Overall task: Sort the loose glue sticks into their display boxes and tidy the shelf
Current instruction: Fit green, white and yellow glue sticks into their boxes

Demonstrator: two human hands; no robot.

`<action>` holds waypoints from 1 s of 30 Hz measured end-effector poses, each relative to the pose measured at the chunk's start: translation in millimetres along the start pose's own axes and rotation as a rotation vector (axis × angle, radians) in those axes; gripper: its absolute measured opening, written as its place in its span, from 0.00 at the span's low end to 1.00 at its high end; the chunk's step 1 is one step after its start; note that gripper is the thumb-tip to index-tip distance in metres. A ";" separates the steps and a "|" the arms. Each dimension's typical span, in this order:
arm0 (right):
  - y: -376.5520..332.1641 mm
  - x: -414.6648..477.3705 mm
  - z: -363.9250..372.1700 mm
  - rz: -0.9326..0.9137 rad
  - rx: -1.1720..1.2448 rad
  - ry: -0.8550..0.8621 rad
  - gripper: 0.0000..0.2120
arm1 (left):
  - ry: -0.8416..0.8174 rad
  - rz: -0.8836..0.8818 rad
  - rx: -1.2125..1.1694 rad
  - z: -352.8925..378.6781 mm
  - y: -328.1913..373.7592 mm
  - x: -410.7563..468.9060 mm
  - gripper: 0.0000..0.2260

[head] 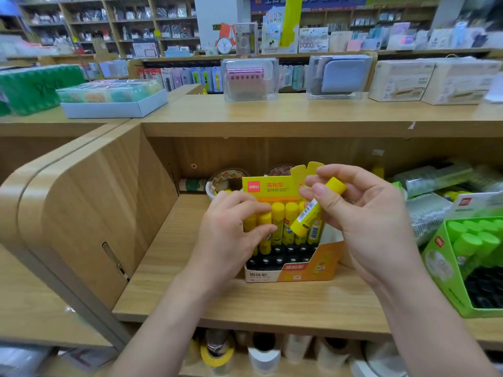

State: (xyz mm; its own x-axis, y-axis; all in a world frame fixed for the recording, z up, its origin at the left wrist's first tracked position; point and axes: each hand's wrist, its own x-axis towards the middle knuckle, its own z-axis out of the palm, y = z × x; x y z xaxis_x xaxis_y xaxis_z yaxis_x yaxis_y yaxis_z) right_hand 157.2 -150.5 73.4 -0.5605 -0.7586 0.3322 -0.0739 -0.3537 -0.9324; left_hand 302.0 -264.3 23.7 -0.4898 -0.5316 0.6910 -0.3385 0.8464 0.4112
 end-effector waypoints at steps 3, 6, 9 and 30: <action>1.4 0.2 -1.0 -0.002 -0.017 0.004 0.10 | 0.044 0.037 0.058 2.6 -2.2 -1.7 0.14; 1.2 0.1 -0.9 -0.005 -0.023 0.021 0.11 | 0.071 0.125 0.125 3.1 -6.5 -2.6 0.14; 0.8 -0.7 -0.9 -0.038 -0.059 0.047 0.10 | 0.057 0.175 0.157 3.8 -9.5 -4.5 0.14; 22.0 6.8 4.0 -0.237 -0.626 -0.073 0.14 | 0.054 0.150 0.197 2.8 -5.5 -11.8 0.13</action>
State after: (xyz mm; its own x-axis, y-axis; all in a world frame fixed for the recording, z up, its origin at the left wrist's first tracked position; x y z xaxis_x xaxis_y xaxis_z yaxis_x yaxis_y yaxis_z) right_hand 155.1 -165.6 55.7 -0.4151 -0.7422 0.5262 -0.6646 -0.1476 -0.7325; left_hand 307.4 -262.8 11.6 -0.5047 -0.3932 0.7685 -0.4174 0.8904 0.1815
